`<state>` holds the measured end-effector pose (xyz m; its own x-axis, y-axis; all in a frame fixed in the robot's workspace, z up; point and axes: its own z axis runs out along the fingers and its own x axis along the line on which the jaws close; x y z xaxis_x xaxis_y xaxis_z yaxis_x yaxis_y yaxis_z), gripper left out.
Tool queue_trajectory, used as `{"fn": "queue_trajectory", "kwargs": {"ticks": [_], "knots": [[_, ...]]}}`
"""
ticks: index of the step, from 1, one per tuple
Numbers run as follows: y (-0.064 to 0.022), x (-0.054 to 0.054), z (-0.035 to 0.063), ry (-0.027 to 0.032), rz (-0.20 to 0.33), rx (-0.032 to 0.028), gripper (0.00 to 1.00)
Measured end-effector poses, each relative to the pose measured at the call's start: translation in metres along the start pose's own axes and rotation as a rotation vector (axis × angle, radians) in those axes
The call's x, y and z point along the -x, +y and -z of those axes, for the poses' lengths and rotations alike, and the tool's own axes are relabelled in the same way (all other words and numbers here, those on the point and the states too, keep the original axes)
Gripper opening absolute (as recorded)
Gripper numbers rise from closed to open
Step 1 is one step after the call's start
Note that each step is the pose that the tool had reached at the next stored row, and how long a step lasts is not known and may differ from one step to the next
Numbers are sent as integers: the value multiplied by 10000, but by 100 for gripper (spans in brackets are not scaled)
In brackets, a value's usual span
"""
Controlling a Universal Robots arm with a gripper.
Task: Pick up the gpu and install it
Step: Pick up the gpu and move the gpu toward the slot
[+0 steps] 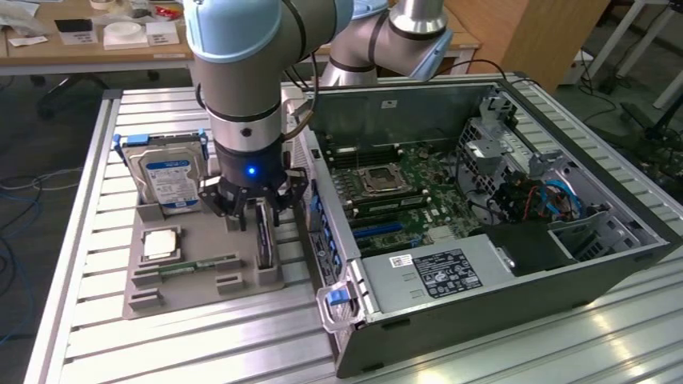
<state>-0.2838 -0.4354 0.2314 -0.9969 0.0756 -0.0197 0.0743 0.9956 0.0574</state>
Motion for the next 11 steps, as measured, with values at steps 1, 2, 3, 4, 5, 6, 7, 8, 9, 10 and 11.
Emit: {"fn": "queue_trajectory", "kwargs": {"ticks": [1,2,3,4,5,6,7,8,9,10,11], "knots": [[0,0,0,0,0,0,53],[0,0,0,0,0,0,53],[0,0,0,0,0,0,53],[0,0,0,0,0,0,51],[0,0,0,0,0,0,51],[0,0,0,0,0,0,45],[0,0,0,0,0,0,45],[0,0,0,0,0,0,45],[0,1,0,0,0,0,45],[1,8,-2,-3,1,3,45],[2,17,-2,-2,0,2,45]]}}
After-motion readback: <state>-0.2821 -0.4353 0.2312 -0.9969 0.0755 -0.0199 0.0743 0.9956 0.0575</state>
